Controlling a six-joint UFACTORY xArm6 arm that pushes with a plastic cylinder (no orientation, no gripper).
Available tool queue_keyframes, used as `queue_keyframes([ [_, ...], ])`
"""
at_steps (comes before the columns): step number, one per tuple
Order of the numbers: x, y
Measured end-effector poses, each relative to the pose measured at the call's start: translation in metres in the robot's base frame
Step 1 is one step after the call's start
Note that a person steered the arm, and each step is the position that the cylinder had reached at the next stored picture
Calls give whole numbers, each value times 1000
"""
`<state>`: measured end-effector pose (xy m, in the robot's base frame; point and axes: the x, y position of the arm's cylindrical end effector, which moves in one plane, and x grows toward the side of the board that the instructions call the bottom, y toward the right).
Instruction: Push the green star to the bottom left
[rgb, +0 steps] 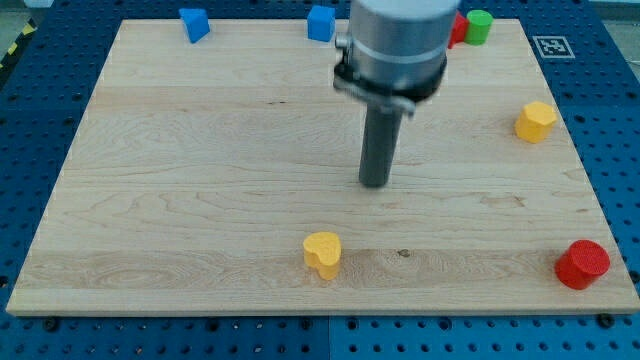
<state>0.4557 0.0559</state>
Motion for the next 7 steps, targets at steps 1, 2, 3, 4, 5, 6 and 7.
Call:
queue_keyframes([
  [1, -71, 2],
  [2, -119, 2],
  [3, -123, 2],
  [4, -123, 2],
  [5, -127, 2],
  [6, -133, 2],
  [7, -154, 1],
])
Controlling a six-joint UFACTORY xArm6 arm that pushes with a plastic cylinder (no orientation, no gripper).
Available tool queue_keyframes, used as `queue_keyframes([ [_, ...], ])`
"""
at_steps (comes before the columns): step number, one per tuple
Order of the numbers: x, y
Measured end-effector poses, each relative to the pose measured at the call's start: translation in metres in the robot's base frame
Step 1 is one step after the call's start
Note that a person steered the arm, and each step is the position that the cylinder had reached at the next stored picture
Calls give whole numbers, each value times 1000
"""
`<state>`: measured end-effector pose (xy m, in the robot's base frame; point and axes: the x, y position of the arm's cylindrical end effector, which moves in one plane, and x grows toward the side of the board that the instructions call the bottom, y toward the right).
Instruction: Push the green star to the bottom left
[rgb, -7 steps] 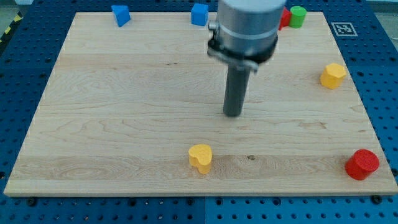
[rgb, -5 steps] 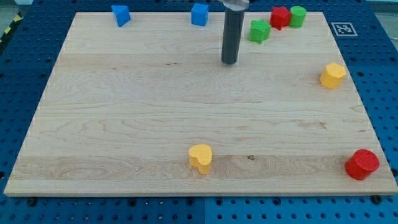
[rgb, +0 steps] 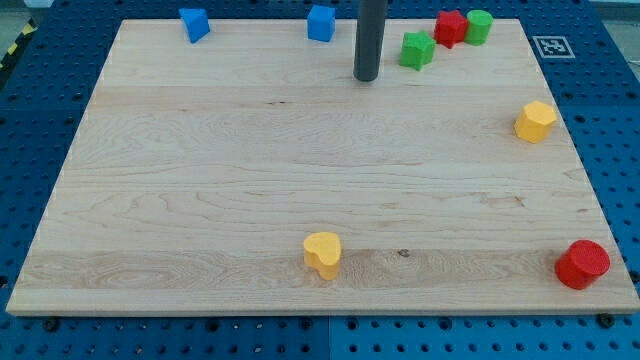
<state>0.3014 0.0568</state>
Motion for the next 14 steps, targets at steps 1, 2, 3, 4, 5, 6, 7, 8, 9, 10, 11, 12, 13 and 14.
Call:
queue_keyframes([
  [1, -32, 0],
  [2, -63, 16],
  [3, -69, 73],
  [4, -65, 106],
  [5, -57, 101],
  [6, -37, 79],
  [7, -9, 57],
  [8, 19, 30],
  [9, 39, -11],
  [10, 59, -51],
  [11, 89, -85],
  [12, 112, -119],
  [13, 119, -154],
  [14, 121, -184],
])
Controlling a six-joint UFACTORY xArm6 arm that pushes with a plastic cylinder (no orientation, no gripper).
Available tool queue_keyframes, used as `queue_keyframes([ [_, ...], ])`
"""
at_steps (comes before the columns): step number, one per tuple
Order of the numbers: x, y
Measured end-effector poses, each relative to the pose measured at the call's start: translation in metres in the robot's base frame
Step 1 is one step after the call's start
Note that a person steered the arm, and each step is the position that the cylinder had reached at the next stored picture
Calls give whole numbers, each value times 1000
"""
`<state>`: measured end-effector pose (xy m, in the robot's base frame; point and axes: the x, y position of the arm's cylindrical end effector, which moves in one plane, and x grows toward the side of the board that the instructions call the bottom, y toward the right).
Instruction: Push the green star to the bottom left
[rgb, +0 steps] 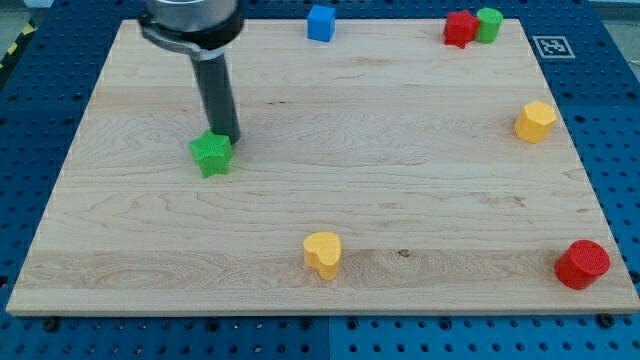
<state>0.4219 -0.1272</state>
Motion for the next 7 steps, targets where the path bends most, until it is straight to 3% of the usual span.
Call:
queue_keyframes([
  [3, 92, -13],
  [7, 143, 3],
])
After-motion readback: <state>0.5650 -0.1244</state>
